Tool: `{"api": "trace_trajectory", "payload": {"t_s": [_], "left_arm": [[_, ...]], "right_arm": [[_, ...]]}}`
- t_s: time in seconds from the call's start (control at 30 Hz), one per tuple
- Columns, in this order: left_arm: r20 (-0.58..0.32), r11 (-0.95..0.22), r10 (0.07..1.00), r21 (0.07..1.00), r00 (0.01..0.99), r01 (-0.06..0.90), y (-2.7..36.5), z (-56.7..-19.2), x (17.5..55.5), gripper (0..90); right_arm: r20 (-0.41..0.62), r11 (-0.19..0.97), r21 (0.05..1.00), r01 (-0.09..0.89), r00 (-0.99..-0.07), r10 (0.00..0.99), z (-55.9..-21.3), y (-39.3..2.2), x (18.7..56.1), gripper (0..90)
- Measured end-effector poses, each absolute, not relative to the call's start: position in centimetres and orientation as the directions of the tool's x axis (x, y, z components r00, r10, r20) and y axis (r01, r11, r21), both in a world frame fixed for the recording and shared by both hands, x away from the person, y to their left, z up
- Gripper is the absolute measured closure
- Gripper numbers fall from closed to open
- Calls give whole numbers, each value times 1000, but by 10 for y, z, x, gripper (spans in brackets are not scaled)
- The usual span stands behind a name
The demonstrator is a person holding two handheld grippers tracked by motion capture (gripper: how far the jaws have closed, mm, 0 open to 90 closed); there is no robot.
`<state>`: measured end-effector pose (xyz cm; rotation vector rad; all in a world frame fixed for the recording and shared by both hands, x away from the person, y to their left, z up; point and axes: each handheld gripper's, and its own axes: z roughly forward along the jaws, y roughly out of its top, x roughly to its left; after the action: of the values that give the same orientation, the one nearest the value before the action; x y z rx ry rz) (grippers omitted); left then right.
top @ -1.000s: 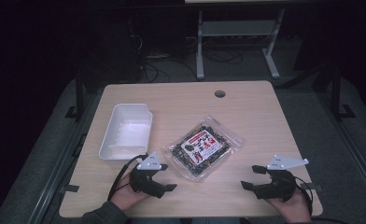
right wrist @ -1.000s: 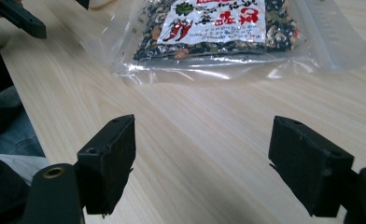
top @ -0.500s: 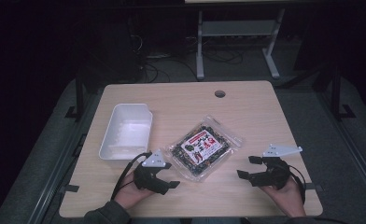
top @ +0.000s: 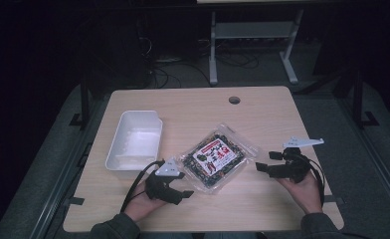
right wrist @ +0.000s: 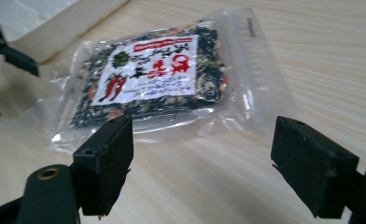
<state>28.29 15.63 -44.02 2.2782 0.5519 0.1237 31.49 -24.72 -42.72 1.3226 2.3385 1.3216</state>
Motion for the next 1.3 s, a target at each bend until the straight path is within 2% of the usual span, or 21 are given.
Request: {"api": "trace_trajectory", "payload": {"t_s": [0.3, 0.53, 0.83, 0.87, 0.9, 0.97, 1.0, 1.1, 1.13, 1.2, 1.23, 1.3], "left_arm": [[-77, -612, 424, 710, 902, 349, 156, -441, 284, 328], [-81, -612, 422, 709, 903, 349, 156, -441, 284, 328], [-84, -613, 417, 709, 905, 348, 156, -441, 284, 328], [-84, -613, 416, 709, 905, 347, 156, -441, 284, 328], [-84, -615, 415, 708, 906, 347, 156, -441, 284, 328], [-83, -615, 415, 708, 906, 347, 156, -441, 284, 328], [-83, -615, 415, 708, 906, 346, 156, -441, 284, 328], [-84, -613, 416, 710, 905, 348, 156, -441, 284, 328], [-84, -613, 416, 710, 905, 348, 156, -441, 284, 328], [-83, -614, 415, 709, 906, 346, 156, -441, 284, 328], [-83, -614, 415, 710, 906, 346, 156, -441, 284, 328], [-82, -613, 415, 711, 906, 345, 156, -441, 284, 328]], "right_arm": [[277, 209, 730, 651, -562, 780, -429, -247, 345, 224], [324, 169, 671, 722, -490, 809, -447, -252, 366, 257], [402, 135, 620, 773, -461, 791, -463, -250, 377, 465], [402, 135, 620, 773, -461, 791, -463, -250, 377, 465], [418, 123, 616, 778, -456, 786, -465, -249, 378, 517], [420, 123, 617, 777, -458, 784, -466, -248, 379, 539], [422, 123, 615, 779, -457, 783, -467, -247, 381, 589], [431, 113, 609, 785, -448, 783, -470, -247, 382, 666], [431, 113, 609, 785, -448, 783, -470, -247, 382, 666], [444, 109, 607, 788, -449, 776, -471, -248, 383, 754], [444, 109, 607, 788, -449, 776, -471, -248, 383, 754], [460, 107, 614, 782, -465, 756, -471, -249, 382, 842]]}}
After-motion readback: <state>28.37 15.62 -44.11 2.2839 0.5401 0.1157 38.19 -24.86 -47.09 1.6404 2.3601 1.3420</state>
